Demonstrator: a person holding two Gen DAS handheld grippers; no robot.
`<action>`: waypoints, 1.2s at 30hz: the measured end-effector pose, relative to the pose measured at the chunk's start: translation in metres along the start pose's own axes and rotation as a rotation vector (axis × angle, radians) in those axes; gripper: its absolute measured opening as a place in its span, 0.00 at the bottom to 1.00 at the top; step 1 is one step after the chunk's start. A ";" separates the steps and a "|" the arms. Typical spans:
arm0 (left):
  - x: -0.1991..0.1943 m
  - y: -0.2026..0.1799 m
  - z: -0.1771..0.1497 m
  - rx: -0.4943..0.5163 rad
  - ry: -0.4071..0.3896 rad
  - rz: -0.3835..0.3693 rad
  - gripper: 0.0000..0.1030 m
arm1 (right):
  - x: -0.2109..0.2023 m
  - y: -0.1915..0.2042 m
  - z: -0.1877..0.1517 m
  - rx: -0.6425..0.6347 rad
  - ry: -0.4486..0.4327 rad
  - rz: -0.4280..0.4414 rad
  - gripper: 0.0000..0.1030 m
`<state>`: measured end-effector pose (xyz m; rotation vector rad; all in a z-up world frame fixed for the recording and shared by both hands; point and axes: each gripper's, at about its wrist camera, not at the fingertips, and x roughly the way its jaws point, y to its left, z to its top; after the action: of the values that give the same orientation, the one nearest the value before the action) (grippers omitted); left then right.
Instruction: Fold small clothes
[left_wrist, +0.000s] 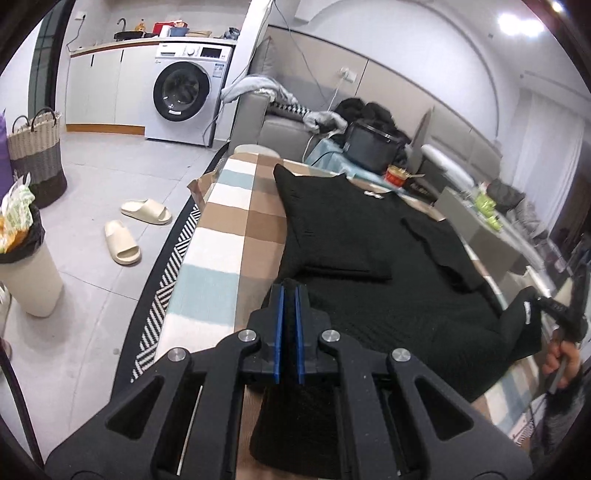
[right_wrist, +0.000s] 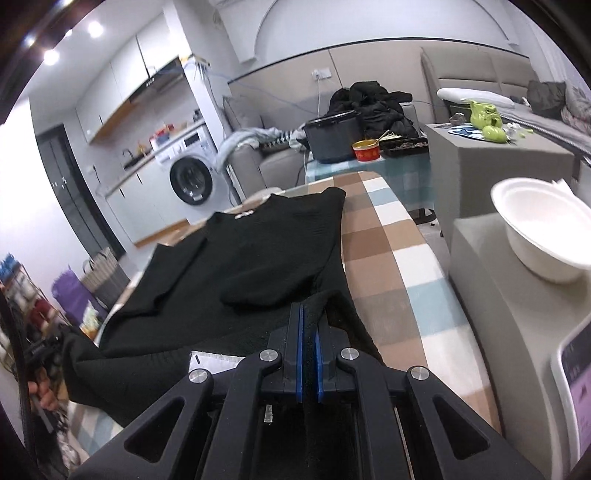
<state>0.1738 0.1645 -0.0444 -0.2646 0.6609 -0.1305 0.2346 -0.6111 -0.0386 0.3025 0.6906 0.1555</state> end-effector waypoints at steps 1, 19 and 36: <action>0.007 -0.002 0.004 0.003 0.009 0.009 0.03 | 0.005 0.001 0.001 -0.005 0.008 -0.010 0.05; 0.113 -0.026 0.020 0.075 0.203 0.175 0.03 | 0.077 0.020 -0.017 -0.176 0.210 -0.250 0.10; 0.129 -0.032 0.015 0.113 0.274 0.233 0.03 | 0.088 0.045 -0.025 -0.332 0.300 -0.374 0.19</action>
<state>0.2833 0.1104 -0.0998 -0.0591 0.9480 0.0208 0.2841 -0.5418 -0.0950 -0.1749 0.9903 -0.0444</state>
